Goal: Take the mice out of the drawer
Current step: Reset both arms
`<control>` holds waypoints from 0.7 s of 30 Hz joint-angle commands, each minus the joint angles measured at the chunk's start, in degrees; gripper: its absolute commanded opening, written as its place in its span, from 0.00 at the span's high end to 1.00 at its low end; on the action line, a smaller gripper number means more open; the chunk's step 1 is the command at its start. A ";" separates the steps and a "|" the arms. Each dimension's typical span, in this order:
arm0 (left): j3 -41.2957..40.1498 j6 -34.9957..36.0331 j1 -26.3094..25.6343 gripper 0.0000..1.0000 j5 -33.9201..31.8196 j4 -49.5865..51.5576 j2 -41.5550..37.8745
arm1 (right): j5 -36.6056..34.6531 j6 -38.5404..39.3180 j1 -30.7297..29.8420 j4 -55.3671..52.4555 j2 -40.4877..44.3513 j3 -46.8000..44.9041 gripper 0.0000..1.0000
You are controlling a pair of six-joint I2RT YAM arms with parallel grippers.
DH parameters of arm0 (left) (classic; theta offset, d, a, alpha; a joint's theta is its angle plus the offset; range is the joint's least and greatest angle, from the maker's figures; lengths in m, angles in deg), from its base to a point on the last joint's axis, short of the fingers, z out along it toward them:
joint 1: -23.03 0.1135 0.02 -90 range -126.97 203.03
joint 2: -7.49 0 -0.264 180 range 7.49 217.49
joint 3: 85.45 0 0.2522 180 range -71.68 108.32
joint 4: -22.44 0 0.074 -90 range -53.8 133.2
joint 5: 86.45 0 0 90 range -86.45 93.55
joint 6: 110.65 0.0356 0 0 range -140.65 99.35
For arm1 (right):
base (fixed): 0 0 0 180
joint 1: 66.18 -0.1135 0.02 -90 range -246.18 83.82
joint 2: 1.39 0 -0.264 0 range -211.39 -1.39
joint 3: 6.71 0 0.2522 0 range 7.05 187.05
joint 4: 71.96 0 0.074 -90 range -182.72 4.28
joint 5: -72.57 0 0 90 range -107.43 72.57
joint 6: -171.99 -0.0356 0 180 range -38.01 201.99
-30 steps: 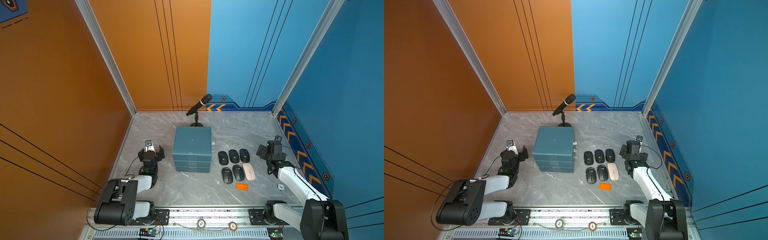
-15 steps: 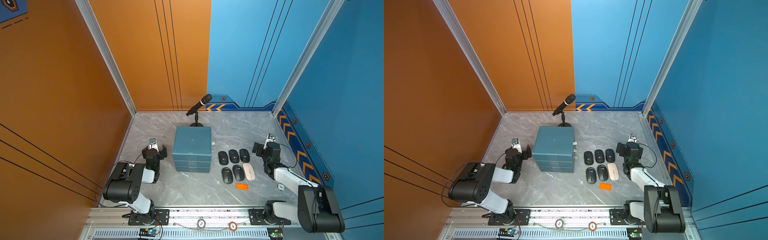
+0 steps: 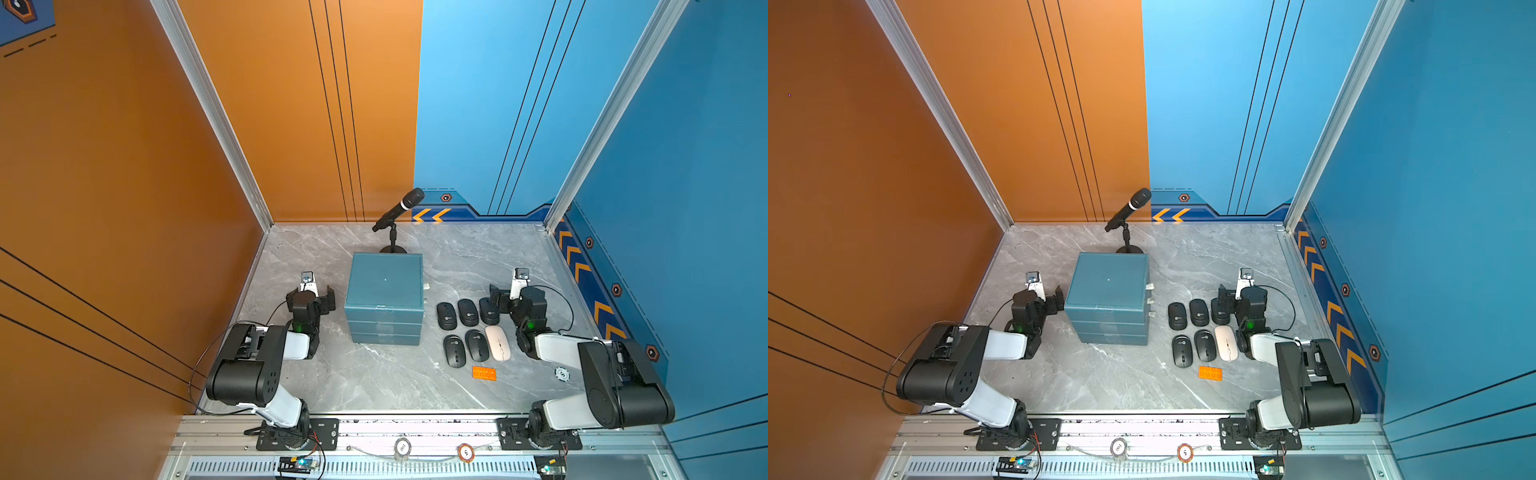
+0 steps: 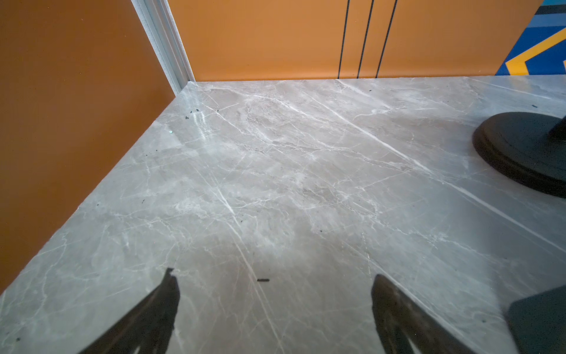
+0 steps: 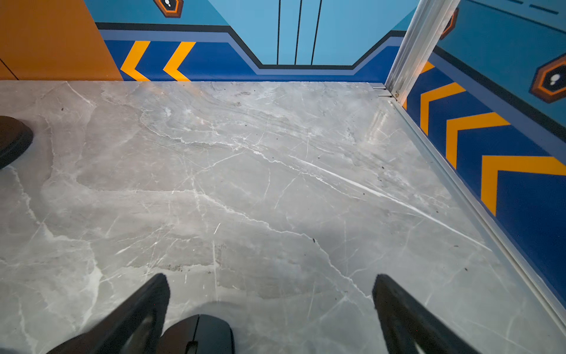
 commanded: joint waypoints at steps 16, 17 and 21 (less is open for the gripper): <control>0.86 0.26 0.68 0.02 1.12 0.70 -0.28 | 2.13 -2.61 3.55 5.45 -4.99 -0.05 0.00; 0.87 0.26 0.75 0.02 1.32 0.76 -0.28 | 2.21 -2.67 3.63 5.38 -4.97 0.05 0.00; 1.08 0.33 1.37 0.02 3.62 1.07 -0.18 | 2.38 -2.83 3.90 5.31 -4.98 0.08 0.00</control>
